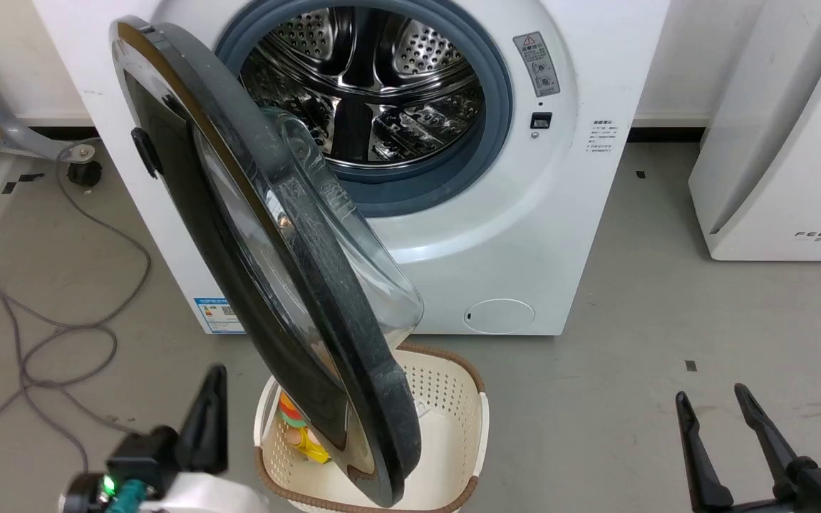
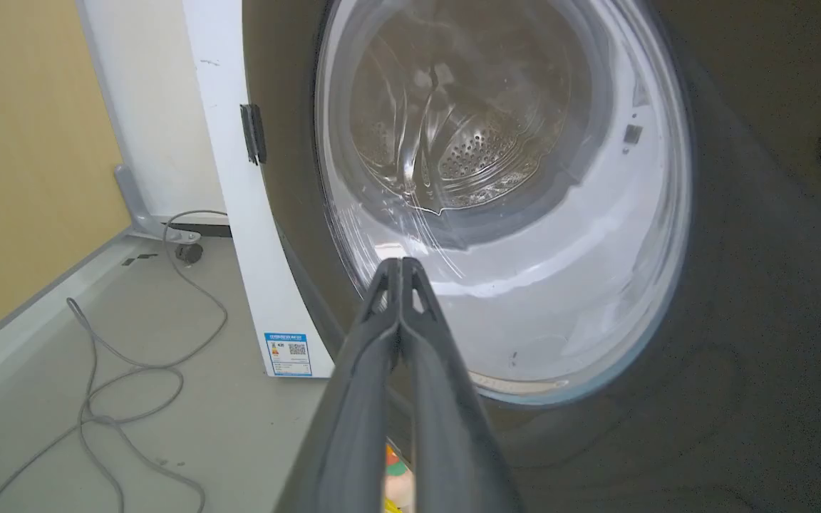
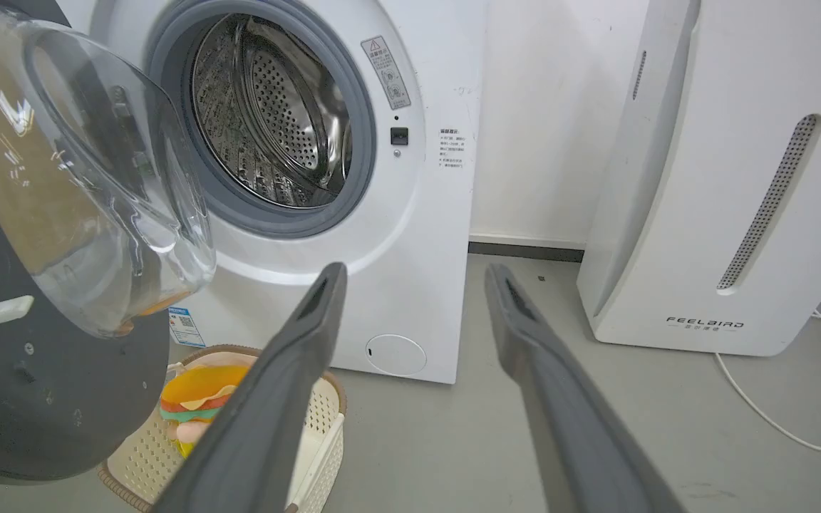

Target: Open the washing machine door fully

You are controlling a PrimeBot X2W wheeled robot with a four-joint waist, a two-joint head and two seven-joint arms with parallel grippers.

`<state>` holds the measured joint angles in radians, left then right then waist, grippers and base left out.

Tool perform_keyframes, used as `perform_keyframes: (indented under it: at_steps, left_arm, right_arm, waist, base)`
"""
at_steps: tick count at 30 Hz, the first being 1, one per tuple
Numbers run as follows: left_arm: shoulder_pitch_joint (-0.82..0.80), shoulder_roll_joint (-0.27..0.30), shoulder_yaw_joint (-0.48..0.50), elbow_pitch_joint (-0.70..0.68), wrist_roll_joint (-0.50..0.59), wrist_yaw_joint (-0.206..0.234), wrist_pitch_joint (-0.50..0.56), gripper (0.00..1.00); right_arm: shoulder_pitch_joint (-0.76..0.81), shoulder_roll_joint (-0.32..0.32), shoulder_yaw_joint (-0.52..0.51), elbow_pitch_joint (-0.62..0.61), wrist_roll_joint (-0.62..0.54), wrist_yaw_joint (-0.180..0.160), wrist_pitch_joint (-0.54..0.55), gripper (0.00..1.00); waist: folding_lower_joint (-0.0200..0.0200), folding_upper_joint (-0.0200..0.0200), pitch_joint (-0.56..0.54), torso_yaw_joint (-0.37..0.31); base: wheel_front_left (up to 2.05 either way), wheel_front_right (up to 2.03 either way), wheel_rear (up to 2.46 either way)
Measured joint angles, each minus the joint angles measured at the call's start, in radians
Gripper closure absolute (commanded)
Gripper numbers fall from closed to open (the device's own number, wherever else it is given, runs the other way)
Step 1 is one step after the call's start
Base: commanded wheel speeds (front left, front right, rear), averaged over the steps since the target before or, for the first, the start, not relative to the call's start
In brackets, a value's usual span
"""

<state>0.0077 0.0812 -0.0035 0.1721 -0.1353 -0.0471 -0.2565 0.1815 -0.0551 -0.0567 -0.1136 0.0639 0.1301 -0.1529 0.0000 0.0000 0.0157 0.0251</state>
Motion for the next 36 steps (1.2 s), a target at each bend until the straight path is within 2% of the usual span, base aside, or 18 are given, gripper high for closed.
perform_keyframes:
  at_steps: [5,13,18,22,26,31,36]
  left_arm:
    - [-0.026,0.024,0.022,-0.132,0.004,0.015,0.0,1.0]
    - [-0.093,0.056,0.035,-0.458,0.047,0.062,0.028,1.0]
    - [-0.159,0.058,-0.004,-0.632,0.068,0.059,0.037,1.0]
    - [-0.206,0.054,-0.089,-0.732,0.075,0.025,0.06,1.0]
    - [-0.225,0.03,-0.222,-0.781,0.07,-0.014,0.116,1.0]
    - [-0.226,0.025,-0.398,-0.773,0.035,-0.053,0.219,1.0]
    - [-0.176,0.033,-0.53,-0.741,-0.014,-0.065,0.312,1.0]
  right_arm:
    - [0.0,0.0,-0.006,0.004,0.007,0.0,0.0,0.0]
    - [0.0,0.0,-0.009,0.014,0.014,0.0,-0.002,0.0]
    - [0.0,0.0,-0.016,0.02,0.014,0.0,-0.003,0.0]
    - [-0.001,0.0,-0.019,0.02,0.013,0.0,-0.001,0.0]
    - [-0.001,0.0,-0.02,0.022,0.013,0.0,-0.001,0.0]
    - [-0.001,0.0,-0.025,0.032,0.014,0.0,0.002,0.0]
    - [-0.001,0.0,-0.031,0.041,0.015,0.0,0.002,0.0]
  waist:
    - [0.0,0.0,0.004,0.002]
    - [0.0,0.0,0.002,-0.005]
    - [0.0,0.0,-0.003,-0.01]
    - [0.0,0.0,-0.002,-0.015]
    - [0.0,0.0,0.003,-0.019]
    - [0.0,0.0,0.009,-0.02]
    - [0.0,0.0,0.008,-0.016]
  base:
    - [0.0,0.0,0.0]
    - [0.0,0.0,0.0]
    - [0.0,0.0,0.0]
    - [0.0,0.0,0.0]
    - [0.0,0.0,0.0]
    - [0.0,0.0,0.0]
    - [0.0,0.0,0.0]
